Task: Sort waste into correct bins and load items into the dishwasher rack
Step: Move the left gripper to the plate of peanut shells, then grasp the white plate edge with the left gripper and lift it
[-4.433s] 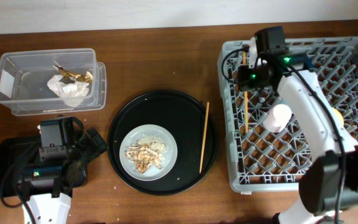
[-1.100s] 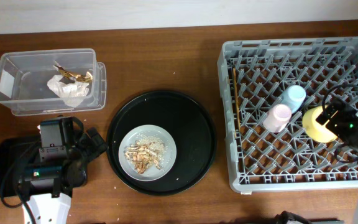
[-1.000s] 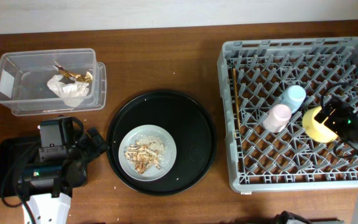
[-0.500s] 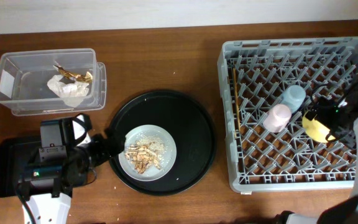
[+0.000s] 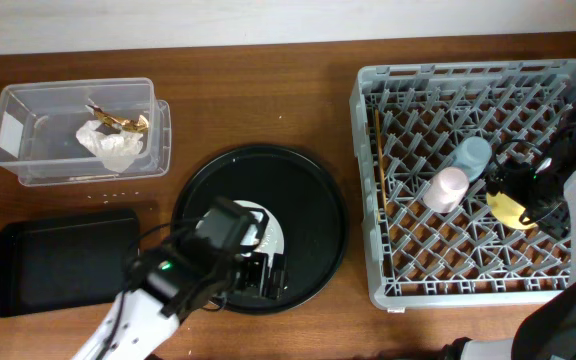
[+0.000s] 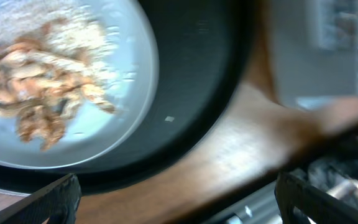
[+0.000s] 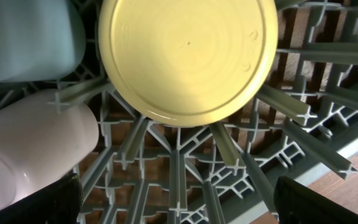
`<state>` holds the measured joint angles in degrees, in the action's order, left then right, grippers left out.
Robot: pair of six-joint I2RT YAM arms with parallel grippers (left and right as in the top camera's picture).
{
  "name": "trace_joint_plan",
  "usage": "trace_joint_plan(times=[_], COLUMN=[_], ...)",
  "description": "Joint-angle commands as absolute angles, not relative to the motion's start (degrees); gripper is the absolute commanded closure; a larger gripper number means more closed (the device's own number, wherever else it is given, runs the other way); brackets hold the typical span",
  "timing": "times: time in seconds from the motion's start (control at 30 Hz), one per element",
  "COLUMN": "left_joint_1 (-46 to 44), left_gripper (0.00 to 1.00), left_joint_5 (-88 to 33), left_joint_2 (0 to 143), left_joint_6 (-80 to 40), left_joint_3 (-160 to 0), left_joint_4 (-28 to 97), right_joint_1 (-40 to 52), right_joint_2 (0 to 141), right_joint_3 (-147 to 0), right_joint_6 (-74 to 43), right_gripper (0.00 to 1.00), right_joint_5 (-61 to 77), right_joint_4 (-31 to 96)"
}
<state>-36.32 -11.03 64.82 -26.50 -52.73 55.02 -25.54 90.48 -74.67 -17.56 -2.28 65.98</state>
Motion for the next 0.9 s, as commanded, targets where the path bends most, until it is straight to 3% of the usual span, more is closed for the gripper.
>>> trace_joint_plan(times=[0.0, 0.17, 0.4, 0.53, 0.63, 0.67, 0.73, 0.87], left_joint_1=[-39.83, -44.49, -47.57, -47.59, -47.64, -47.64, -47.64, -47.62], left_gripper=[0.01, 0.01, 0.01, 0.01, 0.01, 0.04, 0.20, 0.24], left_joint_5=[-0.16, 5.45, 13.78, 3.90, 4.58, 4.97, 7.46, 12.71], left_joint_2=[71.72, 81.32, 84.42, 84.44, 85.45, 86.54, 89.08, 94.37], left_joint_6=[-34.11, -39.68, -40.93, -40.95, -40.93, -40.93, -41.93, -44.34], left_joint_3=[-53.30, -53.78, -58.89, -58.87, -58.87, -58.87, -58.87, -58.87], left_joint_4=[53.56, 50.98, 46.26, 35.81, 33.61, 33.04, 33.74, 35.14], right_joint_1=[-25.93, -25.93, -25.93, -25.93, -25.93, -25.93, -25.93, -25.96], right_joint_2=[90.72, 90.72, 90.72, 90.72, 90.72, 90.72, 90.72, 90.72], right_joint_3=[-74.59, -74.59, -74.59, -74.59, -74.59, -74.59, -74.59, -74.59], right_joint_6=[-17.65, -17.65, -17.65, -17.65, -17.65, -17.63, -17.65, -17.65], right_gripper=[0.01, 0.01, 0.01, 0.01, 0.01, 0.01, 0.01, 0.01], right_joint_5=[-2.37, -2.37, -2.35, -2.37, -2.37, -2.35, -2.37, -2.37], right_joint_4=[66.02, 66.02, 66.02, 66.02, 66.02, 66.02, 66.02, 66.02])
